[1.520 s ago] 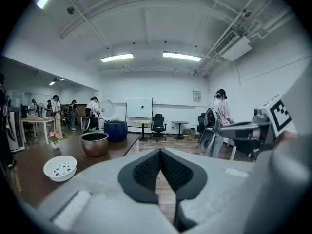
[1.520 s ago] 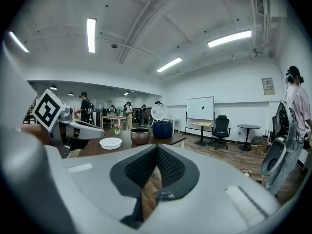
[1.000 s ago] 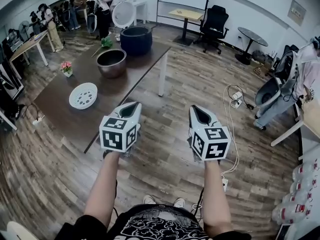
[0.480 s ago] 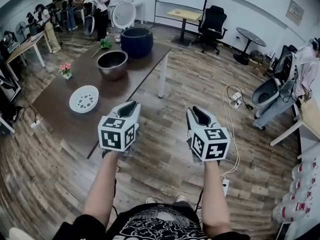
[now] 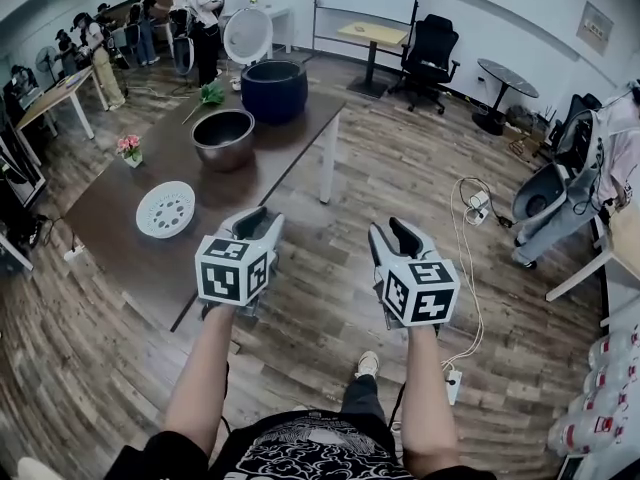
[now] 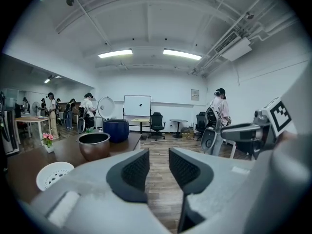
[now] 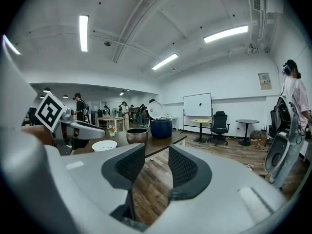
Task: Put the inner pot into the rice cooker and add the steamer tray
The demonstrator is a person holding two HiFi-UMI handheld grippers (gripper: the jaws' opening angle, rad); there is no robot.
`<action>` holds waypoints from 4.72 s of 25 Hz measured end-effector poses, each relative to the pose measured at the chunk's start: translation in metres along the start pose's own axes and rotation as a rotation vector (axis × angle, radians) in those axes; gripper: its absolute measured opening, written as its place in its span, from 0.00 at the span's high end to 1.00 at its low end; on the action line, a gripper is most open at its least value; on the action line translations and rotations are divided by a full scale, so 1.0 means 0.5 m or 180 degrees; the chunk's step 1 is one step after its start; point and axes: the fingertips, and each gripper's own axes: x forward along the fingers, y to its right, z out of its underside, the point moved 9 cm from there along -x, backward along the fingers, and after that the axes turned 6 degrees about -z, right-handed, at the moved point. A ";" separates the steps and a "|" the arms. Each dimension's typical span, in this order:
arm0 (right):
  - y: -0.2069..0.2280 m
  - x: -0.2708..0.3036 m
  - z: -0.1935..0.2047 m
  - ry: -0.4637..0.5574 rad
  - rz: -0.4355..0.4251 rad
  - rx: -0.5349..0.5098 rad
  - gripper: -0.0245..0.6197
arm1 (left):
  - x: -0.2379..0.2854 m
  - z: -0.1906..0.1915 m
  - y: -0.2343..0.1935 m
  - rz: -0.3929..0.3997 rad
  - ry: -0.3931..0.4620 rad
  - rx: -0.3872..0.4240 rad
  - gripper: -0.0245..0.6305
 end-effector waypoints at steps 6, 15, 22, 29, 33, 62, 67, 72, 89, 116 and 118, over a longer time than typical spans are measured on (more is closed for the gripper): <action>0.089 0.055 0.000 0.0033 -0.0094 0.0113 0.65 | 0.080 -0.017 0.007 -0.0163 -0.0049 -0.0027 0.68; 0.253 0.158 -0.042 0.0005 -0.0364 0.0141 0.54 | 0.221 -0.072 0.031 -0.0448 -0.0101 -0.0090 0.52; 0.331 0.242 -0.068 -0.0080 -0.0655 0.0069 0.45 | 0.297 -0.098 0.031 -0.0718 -0.0098 -0.0258 0.41; 0.404 0.285 -0.085 -0.0069 -0.0830 0.0005 0.37 | 0.354 -0.113 0.063 -0.0774 -0.0179 -0.0199 0.30; 0.437 0.312 -0.085 -0.0124 -0.0967 -0.0011 0.34 | 0.374 -0.122 0.072 -0.0948 -0.0149 -0.0209 0.24; 0.429 0.544 -0.090 -0.0280 -0.1607 -0.0192 0.23 | 0.403 -0.095 -0.057 -0.1837 -0.0149 -0.0518 0.11; 0.374 0.643 -0.101 -0.0317 -0.1698 -0.0247 0.23 | 0.412 -0.083 -0.158 -0.1931 -0.0102 -0.0630 0.11; 0.314 0.753 -0.132 -0.0384 -0.1838 -0.0298 0.23 | 0.426 -0.094 -0.270 -0.2025 -0.0073 -0.0732 0.11; 0.097 1.094 -0.226 -0.0530 -0.2102 -0.0340 0.23 | 0.442 -0.118 -0.629 -0.2284 -0.0099 -0.0982 0.11; -0.051 1.383 -0.234 -0.0609 -0.2815 -0.0495 0.23 | 0.480 -0.078 -0.803 -0.2796 -0.0213 -0.1172 0.11; -0.051 1.410 -0.237 -0.0636 -0.2944 -0.0507 0.23 | 0.491 -0.080 -0.802 -0.2909 -0.0242 -0.1220 0.11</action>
